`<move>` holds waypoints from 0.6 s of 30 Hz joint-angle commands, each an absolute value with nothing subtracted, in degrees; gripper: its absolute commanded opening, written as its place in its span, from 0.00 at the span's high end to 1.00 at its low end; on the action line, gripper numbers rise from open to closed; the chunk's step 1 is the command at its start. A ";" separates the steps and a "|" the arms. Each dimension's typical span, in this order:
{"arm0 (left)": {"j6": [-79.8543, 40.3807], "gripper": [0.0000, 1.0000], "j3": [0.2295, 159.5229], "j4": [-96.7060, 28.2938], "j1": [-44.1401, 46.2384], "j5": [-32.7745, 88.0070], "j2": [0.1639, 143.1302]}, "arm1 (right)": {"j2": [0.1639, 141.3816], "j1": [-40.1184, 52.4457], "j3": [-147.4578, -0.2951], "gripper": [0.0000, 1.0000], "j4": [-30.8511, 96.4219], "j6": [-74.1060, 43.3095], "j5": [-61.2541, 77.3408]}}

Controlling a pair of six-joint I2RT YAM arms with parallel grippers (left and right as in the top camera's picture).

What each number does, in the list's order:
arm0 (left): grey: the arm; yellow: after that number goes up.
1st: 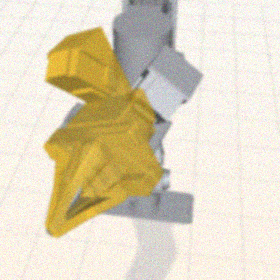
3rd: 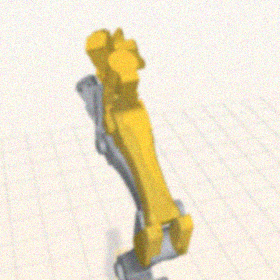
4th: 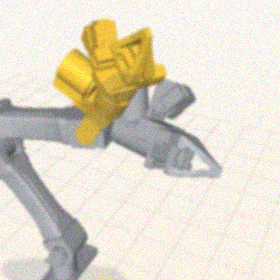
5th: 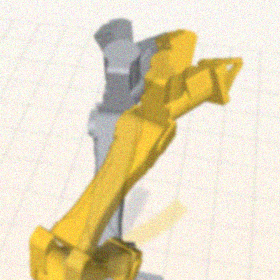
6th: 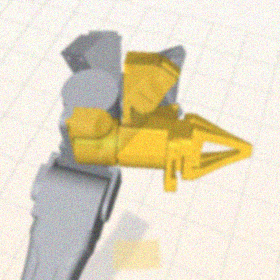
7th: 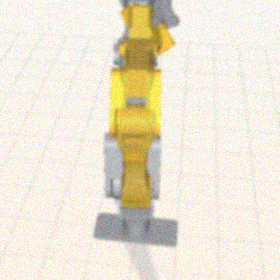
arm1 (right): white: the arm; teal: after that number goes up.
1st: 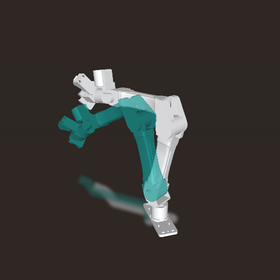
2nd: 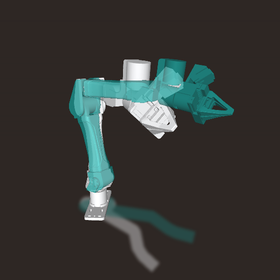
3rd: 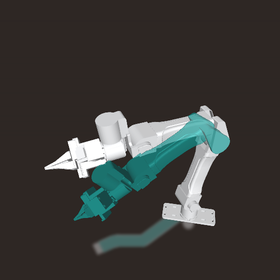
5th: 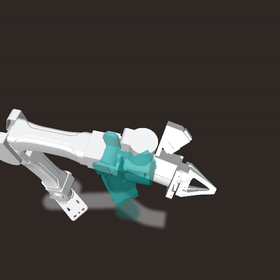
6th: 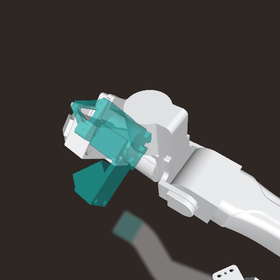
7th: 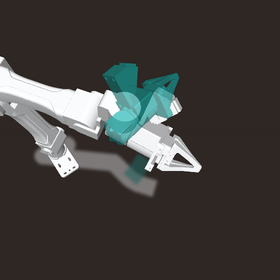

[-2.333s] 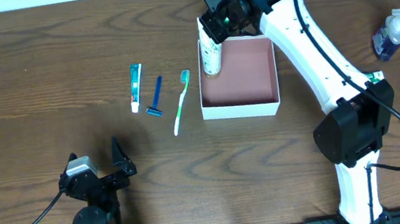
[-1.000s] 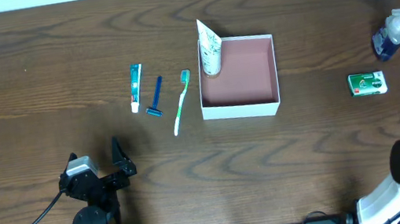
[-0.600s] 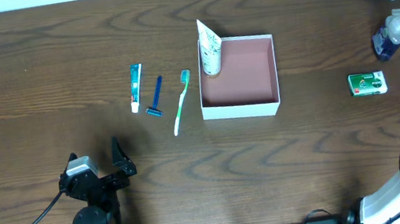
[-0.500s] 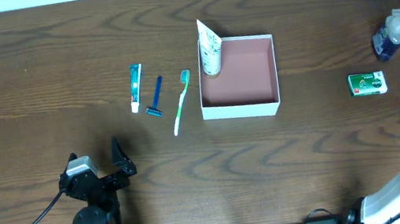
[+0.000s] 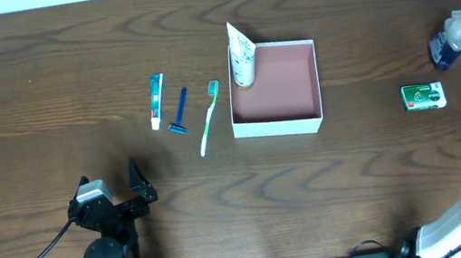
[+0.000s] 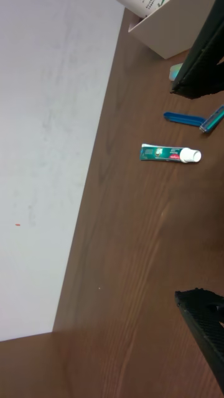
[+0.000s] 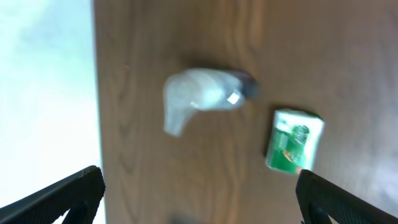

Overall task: Pack container
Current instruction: 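Grasp the clear pump soap bottle with the right gripper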

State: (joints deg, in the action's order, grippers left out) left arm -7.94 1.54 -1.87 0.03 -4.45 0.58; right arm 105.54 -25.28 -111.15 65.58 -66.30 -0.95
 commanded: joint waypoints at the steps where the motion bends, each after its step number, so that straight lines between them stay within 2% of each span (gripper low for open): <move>1: -8.25 0.02 0.23 -3.79 -0.25 -4.91 0.23 | 107.33 -25.43 -110.80 0.01 62.74 -62.08 -1.69; 5: -8.25 0.02 0.23 -3.79 -0.25 -4.91 0.23 | 108.90 -25.28 -110.83 0.01 60.88 -59.07 -1.69; 18: -8.25 0.02 0.23 -3.79 -0.25 -4.91 0.23 | 116.40 -25.17 -110.83 0.01 59.61 -59.72 -1.65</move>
State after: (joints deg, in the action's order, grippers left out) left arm -7.92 1.54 -1.87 0.03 -4.45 0.58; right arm 115.59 -25.26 -111.13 60.05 -60.73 -0.95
